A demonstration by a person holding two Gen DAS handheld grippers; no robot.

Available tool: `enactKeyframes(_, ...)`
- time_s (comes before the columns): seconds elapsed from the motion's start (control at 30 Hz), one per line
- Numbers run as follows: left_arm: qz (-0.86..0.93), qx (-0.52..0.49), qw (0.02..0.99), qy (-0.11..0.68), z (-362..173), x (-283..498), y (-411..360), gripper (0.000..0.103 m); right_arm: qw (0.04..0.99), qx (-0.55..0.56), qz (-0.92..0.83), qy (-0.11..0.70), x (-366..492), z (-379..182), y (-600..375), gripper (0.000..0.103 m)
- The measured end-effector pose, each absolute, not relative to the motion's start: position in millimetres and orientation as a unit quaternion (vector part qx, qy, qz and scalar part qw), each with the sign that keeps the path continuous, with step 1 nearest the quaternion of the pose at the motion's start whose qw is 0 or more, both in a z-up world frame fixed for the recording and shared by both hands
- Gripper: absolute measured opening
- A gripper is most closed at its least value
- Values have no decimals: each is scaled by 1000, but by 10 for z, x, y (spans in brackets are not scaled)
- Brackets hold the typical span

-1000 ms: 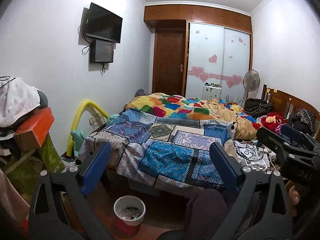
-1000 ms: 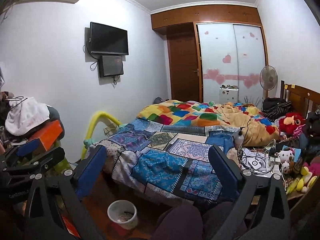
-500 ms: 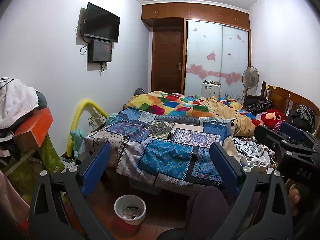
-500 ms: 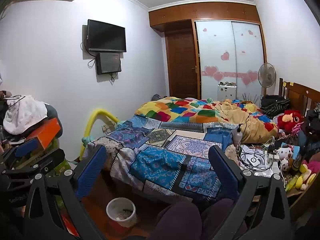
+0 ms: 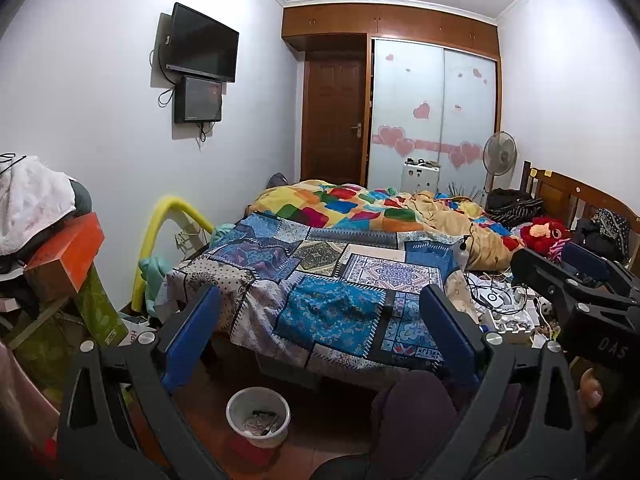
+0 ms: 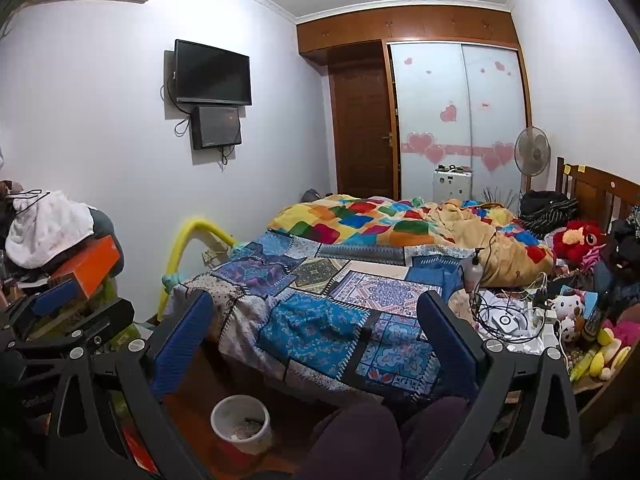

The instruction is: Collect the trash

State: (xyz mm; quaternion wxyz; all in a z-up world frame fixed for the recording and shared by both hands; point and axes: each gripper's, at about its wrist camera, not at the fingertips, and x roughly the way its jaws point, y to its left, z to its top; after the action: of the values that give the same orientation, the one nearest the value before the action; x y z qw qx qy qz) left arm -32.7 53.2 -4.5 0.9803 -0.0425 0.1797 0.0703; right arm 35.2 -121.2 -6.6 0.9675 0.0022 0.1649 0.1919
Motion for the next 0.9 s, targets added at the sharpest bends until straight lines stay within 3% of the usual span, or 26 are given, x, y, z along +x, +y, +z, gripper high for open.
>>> enactKeyframes(0.9,60,-43,980,183,-99,-340,486,101,967,-1,194,166,357,-53,-1255,101)
